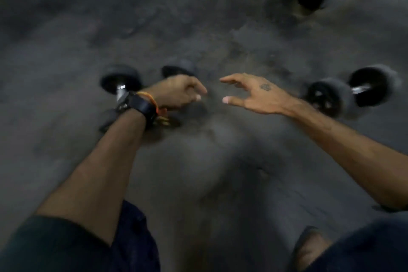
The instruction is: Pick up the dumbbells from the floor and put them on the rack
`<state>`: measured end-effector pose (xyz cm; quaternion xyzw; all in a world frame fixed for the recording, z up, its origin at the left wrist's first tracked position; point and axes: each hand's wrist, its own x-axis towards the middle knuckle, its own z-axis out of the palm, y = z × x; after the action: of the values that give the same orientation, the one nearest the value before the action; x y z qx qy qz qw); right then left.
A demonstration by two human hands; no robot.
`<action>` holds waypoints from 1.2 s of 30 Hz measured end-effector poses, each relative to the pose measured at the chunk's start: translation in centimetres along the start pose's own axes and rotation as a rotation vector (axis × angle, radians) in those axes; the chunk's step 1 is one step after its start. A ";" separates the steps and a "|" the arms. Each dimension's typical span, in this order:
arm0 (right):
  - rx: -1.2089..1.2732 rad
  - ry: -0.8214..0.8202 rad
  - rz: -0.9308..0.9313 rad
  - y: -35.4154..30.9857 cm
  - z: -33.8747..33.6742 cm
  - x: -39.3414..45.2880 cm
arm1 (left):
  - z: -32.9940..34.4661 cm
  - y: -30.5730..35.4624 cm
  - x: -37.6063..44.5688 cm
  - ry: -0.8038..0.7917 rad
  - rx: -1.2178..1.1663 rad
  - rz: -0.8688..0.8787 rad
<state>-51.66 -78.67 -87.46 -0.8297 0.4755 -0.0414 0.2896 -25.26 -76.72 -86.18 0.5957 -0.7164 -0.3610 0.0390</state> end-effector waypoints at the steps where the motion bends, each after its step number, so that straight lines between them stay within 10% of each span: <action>1: 0.017 -0.036 -0.055 -3.1 0.7 1.3 | -2.4 -2.8 -2.2 0.079 0.027 -0.056; 5: 0.010 -0.182 -0.058 -10.0 2.7 5.6 | -6.8 -12.1 -8.0 0.335 -0.044 -0.217; 11: -0.321 -0.415 -0.014 -14.5 8.6 8.9 | -4.3 -16.8 -10.2 0.147 -0.071 -0.281; 20: -0.345 -0.029 0.100 -11.9 19.3 15.2 | -3.1 -24.5 -11.7 0.170 -0.067 -0.446; 36: -0.164 -0.115 0.108 -9.6 18.9 15.5 | 1.1 -27.3 -7.9 0.231 0.212 -0.530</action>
<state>-29.36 -79.24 -101.31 -0.8247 0.5041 0.0610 0.2492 -0.99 -70.02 -99.44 0.7998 -0.5604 -0.2117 -0.0377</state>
